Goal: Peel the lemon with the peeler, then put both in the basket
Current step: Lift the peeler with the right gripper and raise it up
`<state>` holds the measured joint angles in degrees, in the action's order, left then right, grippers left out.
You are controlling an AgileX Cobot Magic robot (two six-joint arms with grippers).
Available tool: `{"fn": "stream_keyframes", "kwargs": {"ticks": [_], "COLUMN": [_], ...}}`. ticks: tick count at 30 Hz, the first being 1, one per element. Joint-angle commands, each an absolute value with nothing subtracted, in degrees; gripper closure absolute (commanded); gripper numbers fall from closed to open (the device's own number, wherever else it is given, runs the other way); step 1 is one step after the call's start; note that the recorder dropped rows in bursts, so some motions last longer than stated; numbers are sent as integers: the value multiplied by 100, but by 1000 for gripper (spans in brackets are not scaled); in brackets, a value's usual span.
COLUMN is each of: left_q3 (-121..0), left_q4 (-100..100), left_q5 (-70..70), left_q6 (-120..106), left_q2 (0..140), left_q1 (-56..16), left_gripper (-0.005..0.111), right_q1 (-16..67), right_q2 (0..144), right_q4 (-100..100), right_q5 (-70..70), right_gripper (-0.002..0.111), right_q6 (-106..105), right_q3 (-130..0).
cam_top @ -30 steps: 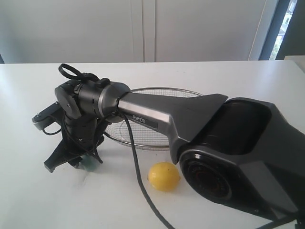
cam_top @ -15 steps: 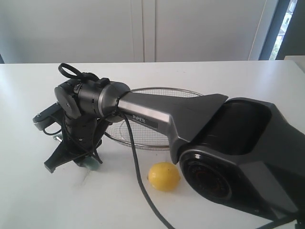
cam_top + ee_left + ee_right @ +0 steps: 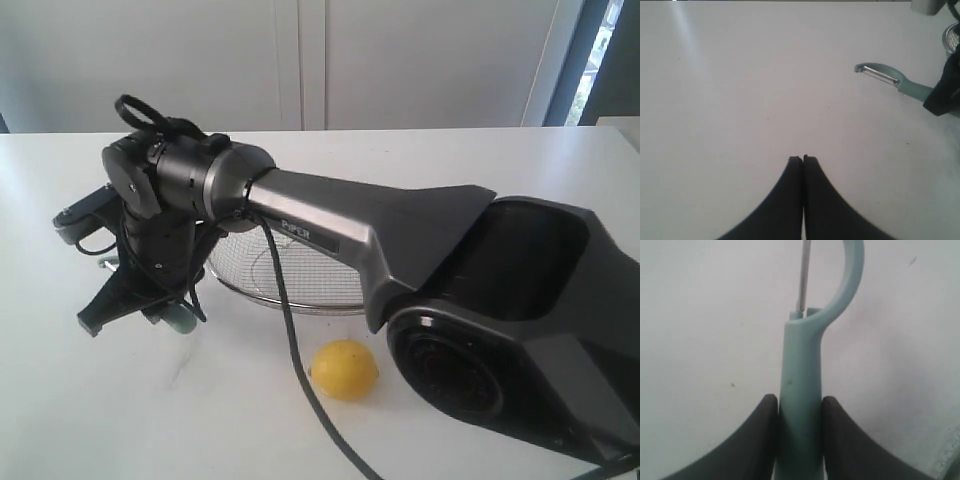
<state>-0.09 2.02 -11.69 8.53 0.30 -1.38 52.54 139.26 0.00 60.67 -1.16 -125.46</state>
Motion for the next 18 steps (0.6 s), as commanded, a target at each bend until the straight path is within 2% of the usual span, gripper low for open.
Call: {"fn": "stream_keyframes", "kwargs": {"ticks": [1,18], "left_q3": [0,0], "left_q4": [196,196], "left_q5": [-1167,-1167], "left_q6": [897,897], "left_q2": [0,0], "left_q1": [-131,-131], "left_gripper": [107,107], "right_q1": [5252,5252], "right_q2": [13577,12191], "right_q4": [0,-405], "right_q5": [6077,6986], "right_gripper": [108,108], "right_q6": [-127,-281], "right_q3": [-12615,-12615]}}
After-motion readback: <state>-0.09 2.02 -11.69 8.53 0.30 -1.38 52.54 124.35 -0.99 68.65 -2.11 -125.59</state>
